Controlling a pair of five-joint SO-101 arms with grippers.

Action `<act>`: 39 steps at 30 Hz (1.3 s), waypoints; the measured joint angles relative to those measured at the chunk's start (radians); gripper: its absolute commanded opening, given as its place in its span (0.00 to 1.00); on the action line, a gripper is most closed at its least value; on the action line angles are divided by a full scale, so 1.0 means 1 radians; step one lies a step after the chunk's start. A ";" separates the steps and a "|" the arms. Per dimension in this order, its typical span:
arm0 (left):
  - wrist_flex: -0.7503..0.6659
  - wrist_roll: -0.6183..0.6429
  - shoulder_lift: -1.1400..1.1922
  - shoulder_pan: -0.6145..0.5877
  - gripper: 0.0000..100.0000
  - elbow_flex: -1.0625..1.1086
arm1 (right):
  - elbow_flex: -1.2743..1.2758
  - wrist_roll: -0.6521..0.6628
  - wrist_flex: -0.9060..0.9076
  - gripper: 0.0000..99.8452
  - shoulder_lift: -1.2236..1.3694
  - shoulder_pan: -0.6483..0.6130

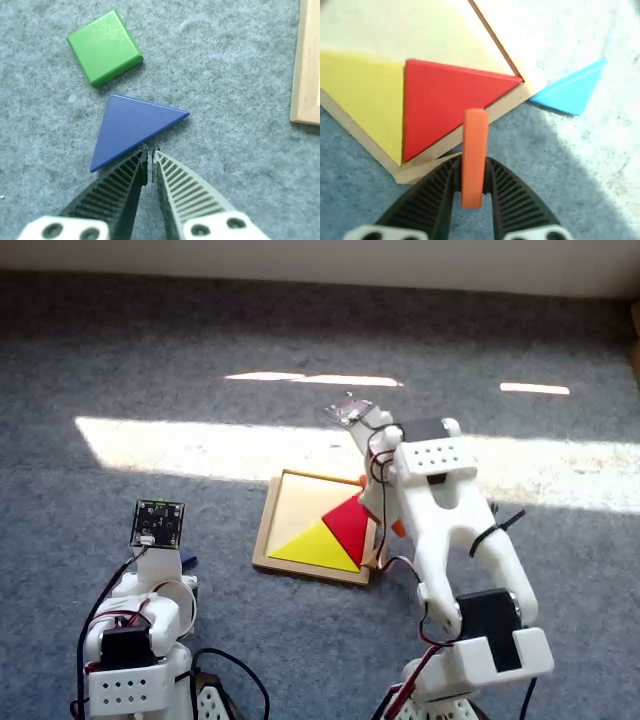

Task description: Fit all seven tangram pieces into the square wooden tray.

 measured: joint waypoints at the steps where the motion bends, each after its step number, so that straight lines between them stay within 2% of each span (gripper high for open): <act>1: 0.000 0.000 0.000 0.000 0.04 0.000 | 0.000 0.005 -0.018 0.01 -0.003 -0.015; 10: 0.000 0.000 0.000 0.000 0.04 0.000 | 0.000 0.011 -0.256 0.01 0.100 -0.107; 16: 0.000 0.000 0.000 0.000 0.04 0.000 | 0.000 0.173 -0.370 0.01 0.178 -0.127; 23: 0.000 0.000 0.000 0.000 0.04 0.000 | 0.000 0.230 -0.476 0.01 0.180 -0.149; 30: 0.000 0.000 0.000 0.000 0.04 0.000 | 0.000 0.339 -0.494 0.01 0.180 -0.199; 36: 0.000 0.000 0.000 0.000 0.04 0.000 | 0.000 0.344 -0.494 0.16 0.180 -0.204; 39: 0.000 0.000 0.000 0.000 0.04 0.000 | 0.000 0.344 -0.494 0.17 0.180 -0.204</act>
